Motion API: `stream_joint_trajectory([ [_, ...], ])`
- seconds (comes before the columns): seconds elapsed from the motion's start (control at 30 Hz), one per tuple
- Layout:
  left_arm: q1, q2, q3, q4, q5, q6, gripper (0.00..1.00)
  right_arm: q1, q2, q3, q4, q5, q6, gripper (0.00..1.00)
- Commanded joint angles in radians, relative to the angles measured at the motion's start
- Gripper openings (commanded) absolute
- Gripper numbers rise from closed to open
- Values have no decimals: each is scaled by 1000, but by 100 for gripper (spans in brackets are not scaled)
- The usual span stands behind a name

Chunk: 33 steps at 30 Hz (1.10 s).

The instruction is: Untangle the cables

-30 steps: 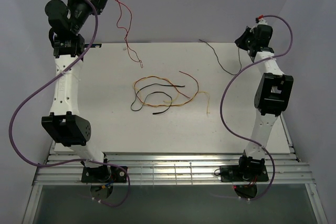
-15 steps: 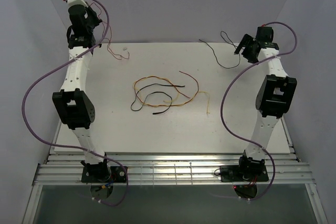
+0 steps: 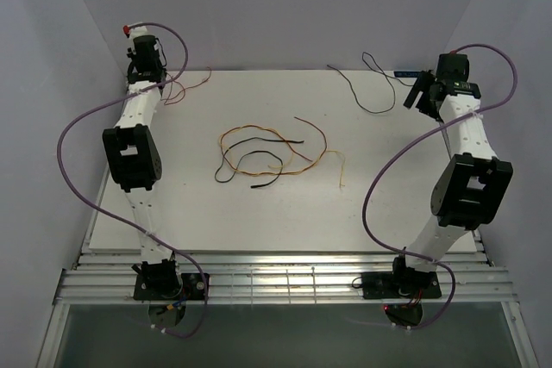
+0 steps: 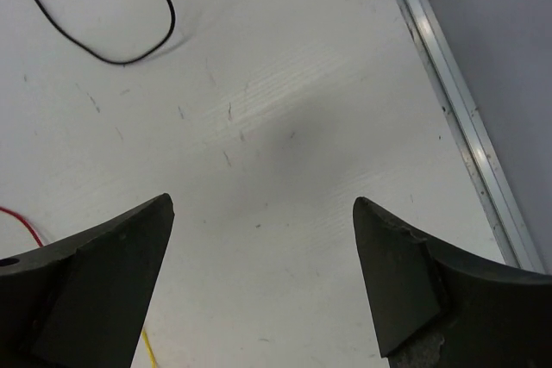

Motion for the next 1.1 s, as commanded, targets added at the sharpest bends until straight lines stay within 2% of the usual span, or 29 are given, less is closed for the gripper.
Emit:
stream_joint_trajectory([
  [0.0,31,18,28,-100,87,-21,46,3,-125,-104,90,-74,-64,90],
  [0.03,30,9,-1,-98,109,-28,75,6,-146,-130,113,-133,-82,90],
  [0.07,31,-2,-20,-97,126,-39,88,8,-166,-174,152,-164,-93,90],
  [0.1,31,-33,-36,-92,171,-53,97,20,-203,-193,164,-183,-100,90],
  [0.23,30,-140,-118,-81,312,-86,98,69,-260,-271,206,-340,-163,90],
  [0.3,30,-186,-159,-81,375,-108,98,113,-272,-320,216,-394,-244,90],
  [0.33,30,-232,-174,-84,450,-117,98,130,-269,-334,213,-413,-267,90],
  [0.4,30,-278,-213,-113,549,-132,98,187,-237,-336,192,-433,-344,90],
  [0.43,28,-328,-231,-112,590,-158,98,198,-219,-327,154,-453,-353,90],
  [0.47,30,-353,-274,-113,689,-171,98,210,-178,-318,134,-465,-363,90],
  [0.57,24,-439,-337,-113,822,-209,98,261,-102,-290,95,-467,-413,90],
  [0.73,-27,-534,-489,-92,860,-254,98,325,19,-255,80,-424,-453,91],
  [0.87,-85,-571,-546,-90,879,-237,98,348,122,-224,65,-408,-455,96],
  [1.07,-168,-584,-586,-94,890,-232,98,382,183,-239,98,-361,-455,100],
])
